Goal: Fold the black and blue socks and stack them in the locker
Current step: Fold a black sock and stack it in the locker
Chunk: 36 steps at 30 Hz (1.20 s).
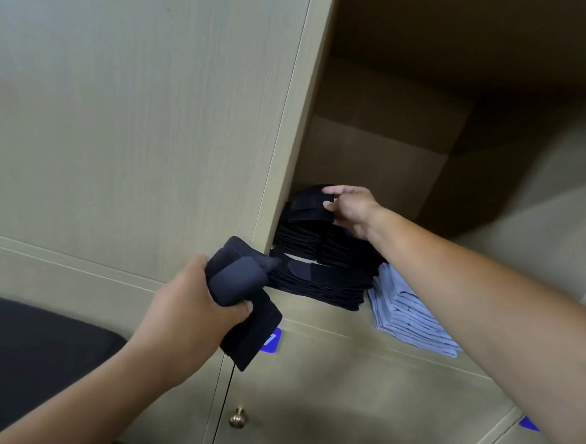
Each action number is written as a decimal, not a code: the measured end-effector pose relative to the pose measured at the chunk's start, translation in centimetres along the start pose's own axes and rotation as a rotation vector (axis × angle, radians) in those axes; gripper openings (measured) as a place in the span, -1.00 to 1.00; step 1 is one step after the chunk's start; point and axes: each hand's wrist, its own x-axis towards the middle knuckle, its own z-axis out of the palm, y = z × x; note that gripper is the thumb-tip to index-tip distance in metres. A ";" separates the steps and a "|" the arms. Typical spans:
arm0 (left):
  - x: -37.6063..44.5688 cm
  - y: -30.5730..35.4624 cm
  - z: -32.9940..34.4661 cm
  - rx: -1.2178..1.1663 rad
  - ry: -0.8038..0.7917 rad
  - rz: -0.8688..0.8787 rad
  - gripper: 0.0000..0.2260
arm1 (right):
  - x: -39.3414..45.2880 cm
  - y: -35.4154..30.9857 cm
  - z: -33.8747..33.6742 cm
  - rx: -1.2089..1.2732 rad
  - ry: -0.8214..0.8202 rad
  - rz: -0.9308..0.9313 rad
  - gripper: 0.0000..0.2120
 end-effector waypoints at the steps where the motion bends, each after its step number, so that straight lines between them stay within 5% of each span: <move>1: 0.1 -0.1 0.1 0.005 0.000 0.000 -0.73 | 0.2 0.1 0.1 -0.006 -0.005 0.000 -0.66; 11: 0.2 -0.5 0.2 0.016 0.005 -0.004 -0.72 | 1.6 1.1 1.0 0.032 -0.004 0.029 -0.66; 21: 0.3 -0.5 0.2 0.010 -0.004 0.003 -0.71 | 2.2 1.1 1.4 -0.157 0.064 -0.058 -0.82; 29: 0.5 -0.7 0.2 -0.015 -0.004 0.021 -0.71 | 1.2 0.1 1.0 -0.547 0.073 -0.132 -0.86; 36: 0.9 -0.7 -0.3 -0.063 -0.038 -0.002 -0.69 | -0.3 -0.3 0.1 -0.546 0.087 -0.200 -0.96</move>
